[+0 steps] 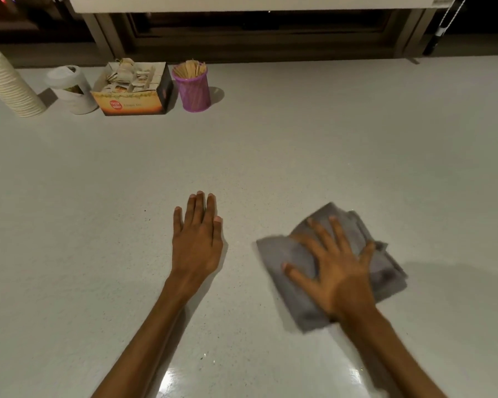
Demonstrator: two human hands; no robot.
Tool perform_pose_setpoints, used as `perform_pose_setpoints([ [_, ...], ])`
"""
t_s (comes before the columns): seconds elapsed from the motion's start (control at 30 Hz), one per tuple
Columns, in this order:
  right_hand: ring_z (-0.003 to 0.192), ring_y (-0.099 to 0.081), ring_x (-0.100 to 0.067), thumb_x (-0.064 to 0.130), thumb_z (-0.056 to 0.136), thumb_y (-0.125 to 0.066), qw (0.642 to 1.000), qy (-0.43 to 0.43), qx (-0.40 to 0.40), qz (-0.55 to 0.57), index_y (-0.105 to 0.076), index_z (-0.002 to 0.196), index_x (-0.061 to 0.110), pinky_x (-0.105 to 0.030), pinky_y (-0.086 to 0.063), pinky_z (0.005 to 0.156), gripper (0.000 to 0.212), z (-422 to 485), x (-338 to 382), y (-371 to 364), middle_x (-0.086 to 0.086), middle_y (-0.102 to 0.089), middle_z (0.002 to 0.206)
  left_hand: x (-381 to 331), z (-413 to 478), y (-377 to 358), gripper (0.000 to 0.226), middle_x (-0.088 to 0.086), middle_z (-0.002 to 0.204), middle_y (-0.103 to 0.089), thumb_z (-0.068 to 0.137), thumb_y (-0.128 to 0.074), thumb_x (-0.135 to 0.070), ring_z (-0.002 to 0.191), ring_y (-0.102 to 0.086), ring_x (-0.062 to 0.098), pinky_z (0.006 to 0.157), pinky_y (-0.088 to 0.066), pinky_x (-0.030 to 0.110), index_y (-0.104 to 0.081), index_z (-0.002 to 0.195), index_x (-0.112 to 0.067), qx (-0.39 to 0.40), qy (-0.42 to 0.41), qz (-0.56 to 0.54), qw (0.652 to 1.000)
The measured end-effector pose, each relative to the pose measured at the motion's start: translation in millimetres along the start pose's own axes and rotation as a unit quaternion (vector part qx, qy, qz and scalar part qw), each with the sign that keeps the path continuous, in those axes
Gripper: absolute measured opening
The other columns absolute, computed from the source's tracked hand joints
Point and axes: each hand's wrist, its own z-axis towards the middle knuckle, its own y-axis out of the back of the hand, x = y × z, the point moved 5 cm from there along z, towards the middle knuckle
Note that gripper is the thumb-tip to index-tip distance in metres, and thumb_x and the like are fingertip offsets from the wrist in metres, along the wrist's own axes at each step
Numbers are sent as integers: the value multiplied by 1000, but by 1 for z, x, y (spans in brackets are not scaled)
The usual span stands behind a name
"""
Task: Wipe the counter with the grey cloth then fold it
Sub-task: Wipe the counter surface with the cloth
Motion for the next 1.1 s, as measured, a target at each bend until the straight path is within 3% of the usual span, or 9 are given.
perform_pose_setpoints([
  [0.1,148,-15,-27,76,82,-22,998,-55,-29,-4,-39,140,41,-75,-14,105,70,76,-37,16,0,-32,155,0,0,0,59,7,163,-9,97,-8,-36,151,-2,19,124,0,44,-10,153,-16,-1,1,7,1000],
  [0.2,149,-9,-31,72,88,-32,995,-84,-23,50,-35,144,40,-76,-4,105,65,170,-56,25,-1,-29,157,-1,1,-1,59,7,163,-7,98,-8,-36,152,-1,19,124,1,44,-9,153,-17,1,7,17,1000],
  [0.33,150,-2,-32,74,89,-26,996,-82,20,37,-28,148,43,-79,6,104,67,240,-28,14,0,-19,162,-3,1,0,54,7,163,-7,102,-13,-33,152,-1,19,124,0,46,-8,154,-17,3,14,14,1000],
  [0.57,150,-8,-26,72,88,-32,999,19,-14,27,-32,145,46,-77,5,104,63,138,28,-3,4,-22,161,1,2,0,54,7,163,-7,102,-13,-35,152,-1,19,124,1,44,-8,154,-18,13,14,20,1000],
  [0.87,151,-8,-28,74,87,-20,1000,7,-16,-1,-28,148,44,-74,-1,109,69,-40,57,-7,2,-19,163,1,1,-3,55,9,163,-10,102,-14,-34,151,-3,20,124,1,44,-9,153,-16,8,9,19,1000],
  [0.93,152,-8,-26,75,87,-22,1000,-10,-9,12,-30,147,46,-74,1,109,67,-43,56,-7,3,-21,162,1,1,-2,55,9,163,-9,102,-14,-34,152,-3,20,124,1,44,-9,153,-16,9,10,22,1000],
  [1.1,151,0,-25,80,84,-11,999,-30,18,1,-13,147,52,-76,2,106,69,21,35,-1,5,-11,164,2,1,-3,55,8,163,-7,102,-12,-35,152,0,20,124,0,45,-7,154,-17,15,9,23,1000],
])
